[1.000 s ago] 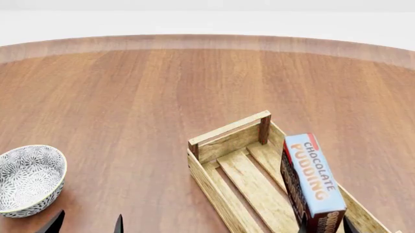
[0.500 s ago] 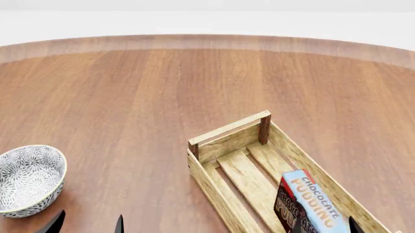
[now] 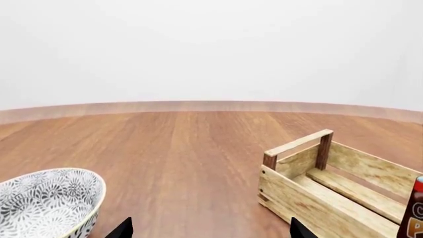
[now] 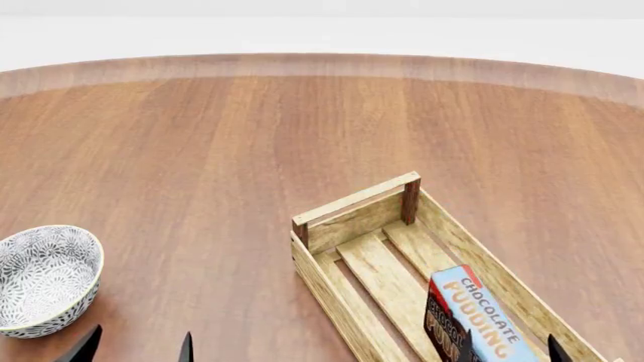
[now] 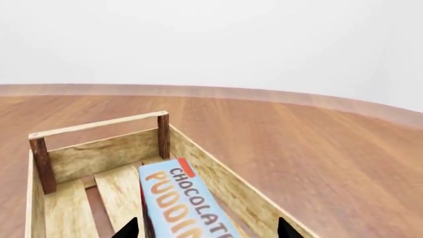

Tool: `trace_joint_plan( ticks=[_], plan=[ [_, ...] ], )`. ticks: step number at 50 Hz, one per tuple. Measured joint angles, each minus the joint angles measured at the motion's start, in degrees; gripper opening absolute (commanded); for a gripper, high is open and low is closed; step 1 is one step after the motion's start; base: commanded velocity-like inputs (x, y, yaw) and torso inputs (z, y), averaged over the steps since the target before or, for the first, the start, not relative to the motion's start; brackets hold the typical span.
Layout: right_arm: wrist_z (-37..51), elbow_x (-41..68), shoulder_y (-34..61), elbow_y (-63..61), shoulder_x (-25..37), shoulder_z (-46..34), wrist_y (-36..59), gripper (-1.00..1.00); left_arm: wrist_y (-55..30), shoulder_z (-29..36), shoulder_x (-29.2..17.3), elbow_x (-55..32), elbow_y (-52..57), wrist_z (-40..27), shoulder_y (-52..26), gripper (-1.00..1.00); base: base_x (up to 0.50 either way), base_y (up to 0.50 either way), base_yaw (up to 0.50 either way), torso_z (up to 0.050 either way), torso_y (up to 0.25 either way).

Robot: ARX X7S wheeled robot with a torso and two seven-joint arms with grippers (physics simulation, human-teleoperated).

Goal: Pick up the chocolate pudding and put it in the tray.

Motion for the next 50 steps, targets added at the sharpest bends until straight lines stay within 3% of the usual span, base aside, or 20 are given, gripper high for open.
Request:
trace_joint_plan(
  ticks=[11,32,50],
  plan=[
    [0.99,1.03,-1.83,-5.20,1.07,0.51,1.22,1.00,-0.71,0.08,-0.56,-0.11,1.78,-0.61,0.15,1.00,0.00,0.00,0.00,0.000,0.000],
    [7.02,1.51,-11.14,-30.27,6.71,2.80,4.88,1.00,-4.96,-0.03,-3.85,0.56,15.10,-4.21,2.46,1.00,0.00,0.00,0.00,0.000,0.000],
    [10.77,0.49,-17.50,-44.45,9.68,4.57,5.44,1.00,-7.45,-0.38,-6.34,0.33,24.80,-6.24,4.40,1.00,0.00,0.00,0.00,0.000,0.000]
  ],
)
